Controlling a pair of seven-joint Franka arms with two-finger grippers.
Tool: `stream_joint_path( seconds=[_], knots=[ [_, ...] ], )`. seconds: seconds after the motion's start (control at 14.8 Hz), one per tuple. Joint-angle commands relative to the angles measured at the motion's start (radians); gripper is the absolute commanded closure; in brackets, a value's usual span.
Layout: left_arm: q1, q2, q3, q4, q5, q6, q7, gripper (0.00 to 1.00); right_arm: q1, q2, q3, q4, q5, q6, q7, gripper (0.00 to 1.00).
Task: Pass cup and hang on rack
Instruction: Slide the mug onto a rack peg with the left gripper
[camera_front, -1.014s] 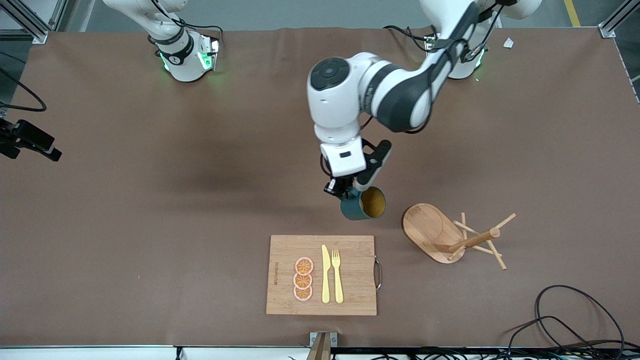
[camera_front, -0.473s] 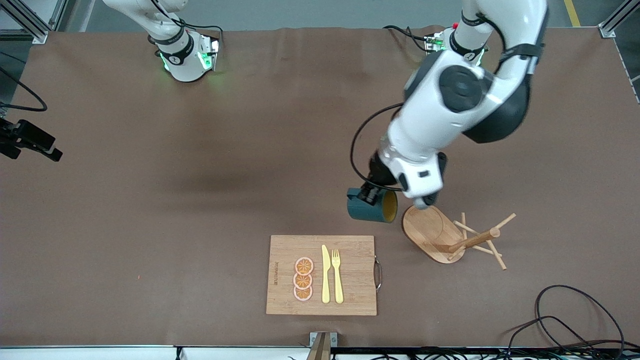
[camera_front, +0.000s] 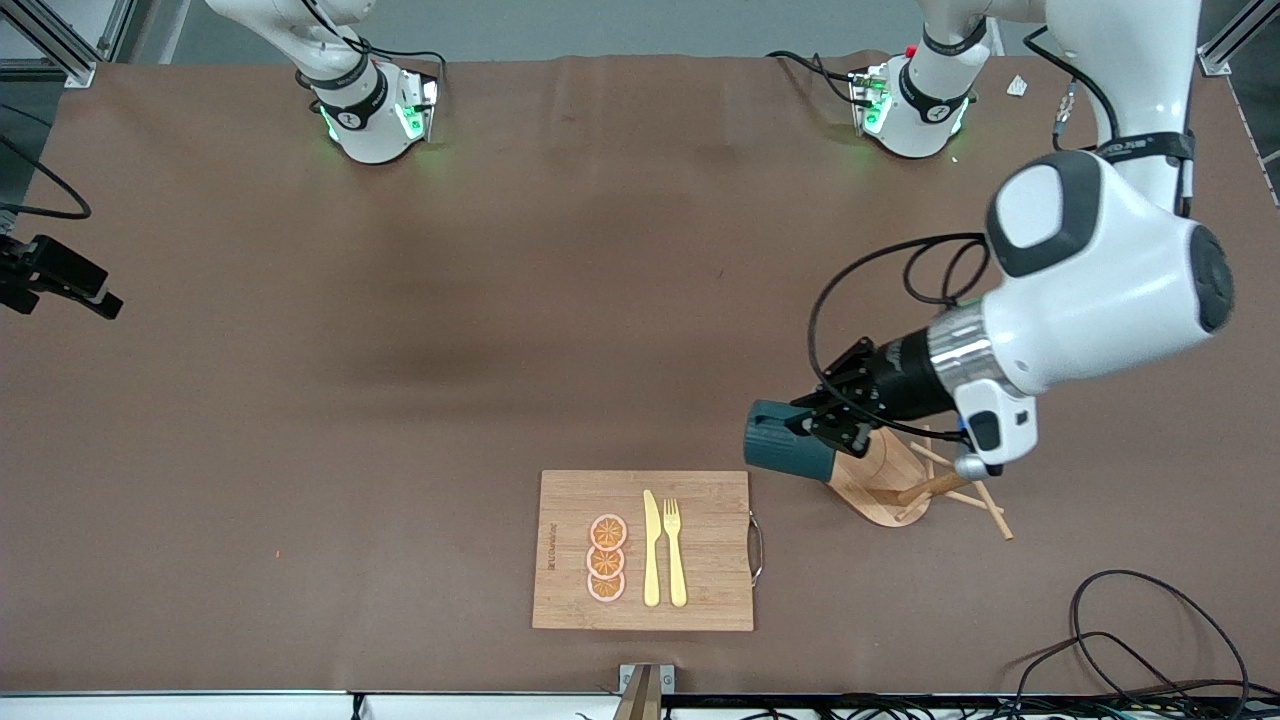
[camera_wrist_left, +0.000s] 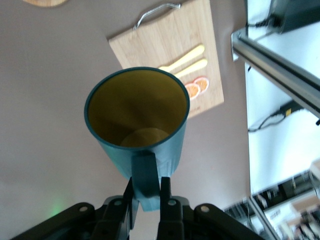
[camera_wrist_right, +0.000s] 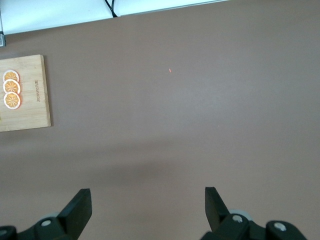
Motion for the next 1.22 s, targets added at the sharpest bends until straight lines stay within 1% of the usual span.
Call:
stream_joint_path(
  seconds=[0.0, 0.14, 0.27, 0.47, 1.01, 1.15],
  knots=[
    [0.072, 0.020, -0.007, -0.013, -0.161, -0.061, 0.089, 1.00, -0.009, 0.005, 0.012, 0.013, -0.031, -0.016, 0.001, 0.00],
    [0.137, 0.044, -0.007, -0.016, -0.232, -0.139, 0.131, 1.00, -0.014, 0.009, 0.012, 0.013, -0.036, -0.015, -0.001, 0.00],
    [0.174, 0.055, -0.007, -0.017, -0.248, -0.188, 0.212, 1.00, -0.008, 0.009, 0.012, 0.016, -0.039, -0.013, 0.001, 0.00],
    [0.203, 0.080, -0.007, -0.019, -0.248, -0.200, 0.292, 1.00, -0.012, 0.009, 0.012, 0.016, -0.039, -0.013, -0.001, 0.00],
    [0.250, 0.118, -0.005, -0.019, -0.240, -0.231, 0.375, 1.00, -0.012, 0.009, 0.012, 0.021, -0.038, -0.013, 0.001, 0.00],
    [0.269, 0.127, -0.005, -0.019, -0.239, -0.259, 0.408, 1.00, -0.014, 0.009, 0.012, 0.019, -0.036, -0.013, 0.001, 0.00]
  ],
)
